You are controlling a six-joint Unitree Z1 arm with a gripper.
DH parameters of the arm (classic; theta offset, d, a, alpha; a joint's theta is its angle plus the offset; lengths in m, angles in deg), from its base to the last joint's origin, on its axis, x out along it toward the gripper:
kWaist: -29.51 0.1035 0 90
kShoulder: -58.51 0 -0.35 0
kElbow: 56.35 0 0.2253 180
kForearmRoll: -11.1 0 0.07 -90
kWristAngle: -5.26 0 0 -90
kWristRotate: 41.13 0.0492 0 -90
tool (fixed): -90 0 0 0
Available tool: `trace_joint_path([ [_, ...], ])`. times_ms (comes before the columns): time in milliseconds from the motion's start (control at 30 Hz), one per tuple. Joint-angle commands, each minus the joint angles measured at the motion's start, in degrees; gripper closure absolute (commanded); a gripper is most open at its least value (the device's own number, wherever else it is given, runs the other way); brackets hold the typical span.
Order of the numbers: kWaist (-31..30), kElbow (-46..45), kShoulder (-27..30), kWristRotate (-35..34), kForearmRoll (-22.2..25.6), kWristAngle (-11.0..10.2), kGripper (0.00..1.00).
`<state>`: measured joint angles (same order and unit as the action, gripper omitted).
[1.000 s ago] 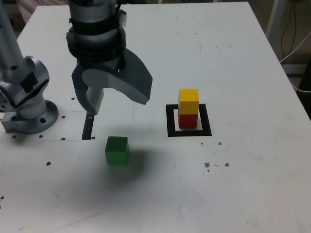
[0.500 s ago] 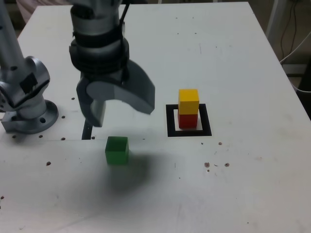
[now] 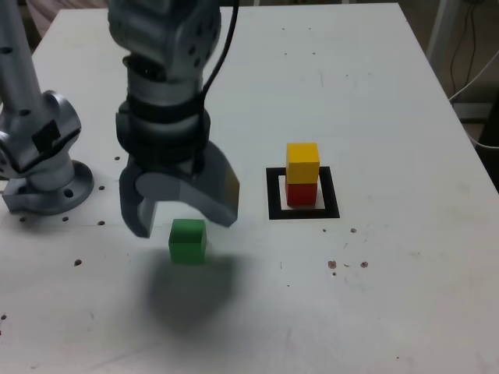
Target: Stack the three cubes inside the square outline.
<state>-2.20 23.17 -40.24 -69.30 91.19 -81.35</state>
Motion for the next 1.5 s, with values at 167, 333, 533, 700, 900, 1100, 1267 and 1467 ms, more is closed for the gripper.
trace_joint_path([
  [167,-0.1,-3.7,-3.5,2.4,-6.8,2.6,0.06],
  [333,0.4,-4.1,-3.9,3.3,-7.3,2.9,0.06],
  [533,2.9,-4.8,-4.9,4.5,-6.6,1.7,0.07],
  [700,4.2,-4.8,-5.2,5.0,-6.9,0.1,0.08],
  [900,4.4,-4.6,-5.3,5.6,-7.4,-0.2,0.11],
  [1100,4.6,-4.7,-5.4,6.4,-7.7,-0.3,0.15],
  [1267,4.9,-4.9,-5.4,7.3,-7.3,-0.1,0.2],
  [1467,5.1,-5.2,-5.4,7.9,-7.1,0.5,0.28],
])
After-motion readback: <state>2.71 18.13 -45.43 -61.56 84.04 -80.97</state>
